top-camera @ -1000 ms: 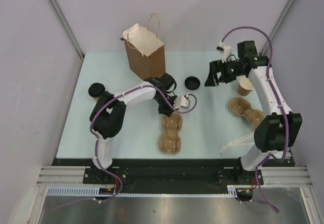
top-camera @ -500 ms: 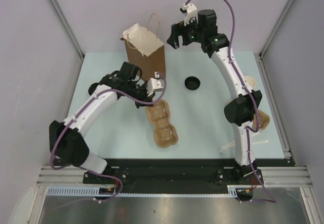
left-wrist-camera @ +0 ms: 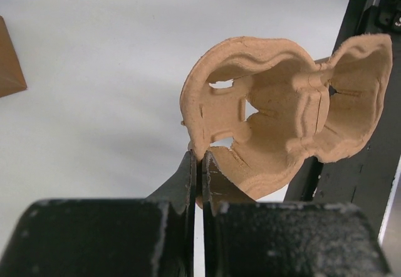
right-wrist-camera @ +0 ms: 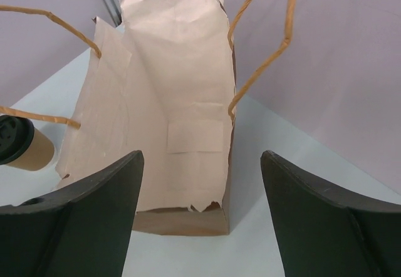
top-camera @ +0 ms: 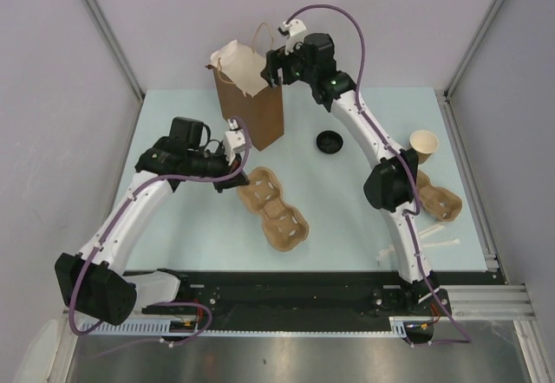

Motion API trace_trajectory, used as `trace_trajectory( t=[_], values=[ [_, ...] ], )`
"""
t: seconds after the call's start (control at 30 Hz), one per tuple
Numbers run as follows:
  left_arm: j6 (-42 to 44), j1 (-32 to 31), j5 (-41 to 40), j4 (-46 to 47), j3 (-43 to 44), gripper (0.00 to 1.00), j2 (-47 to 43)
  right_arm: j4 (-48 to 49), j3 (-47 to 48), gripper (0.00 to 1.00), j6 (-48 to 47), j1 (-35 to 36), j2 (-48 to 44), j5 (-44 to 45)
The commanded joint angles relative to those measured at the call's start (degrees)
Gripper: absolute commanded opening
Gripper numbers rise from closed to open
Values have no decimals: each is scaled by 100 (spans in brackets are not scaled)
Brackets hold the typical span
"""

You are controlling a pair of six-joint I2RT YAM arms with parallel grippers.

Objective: Pack the takeout coffee

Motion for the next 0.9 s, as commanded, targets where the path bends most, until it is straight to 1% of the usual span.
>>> trace_trajectory(
  t=[0.0, 0.07, 0.17, 0.23, 0.27, 0.3, 0.37, 0.4, 0.43, 0.57, 0.7, 0.77, 0.87],
  values=[
    [-295, 104, 235, 234, -115, 0, -343, 639, 297, 78, -37, 79, 191, 313],
    [-391, 174, 164, 304, -98, 0, -414, 639, 288, 75, -107, 106, 235, 349],
    [-532, 288, 322, 322, 77, 0, -467, 578, 244, 70, -151, 97, 261, 401],
    [-585, 297, 393, 269, 192, 0, -537, 437, 235, 62, -151, 97, 244, 410],
    [-637, 306, 402, 269, 288, 0, -581, 367, 218, 56, -151, 89, 227, 402],
    [-664, 306, 402, 235, 350, 0, -616, 219, 201, 41, -151, 97, 148, 393],
    [-742, 358, 419, 173, 534, 0, -721, 103, 52, 23, -116, 106, 7, 367],
    [-787, 393, 437, 129, 605, 0, -748, 42, 7, 6, -99, 115, -80, 349],
    [-831, 446, 454, 103, 667, 0, -792, -107, -37, 0, -81, 150, -247, 375],
    [-1068, 788, 577, 15, 1114, 0, -976, -424, -239, 0, 95, 237, -766, 471],
    [-1454, 1166, 709, 163, 1475, 0, -1055, -1055, -440, 0, 384, 326, -1267, 683],
    [-1683, 1386, 779, 312, 1616, 0, -1073, -1241, -581, 0, 665, 343, -1565, 648],
    [-1999, 1588, 788, 602, 1704, 0, -1108, -1820, -854, 0, 1236, 370, -1925, 612]
  ],
)
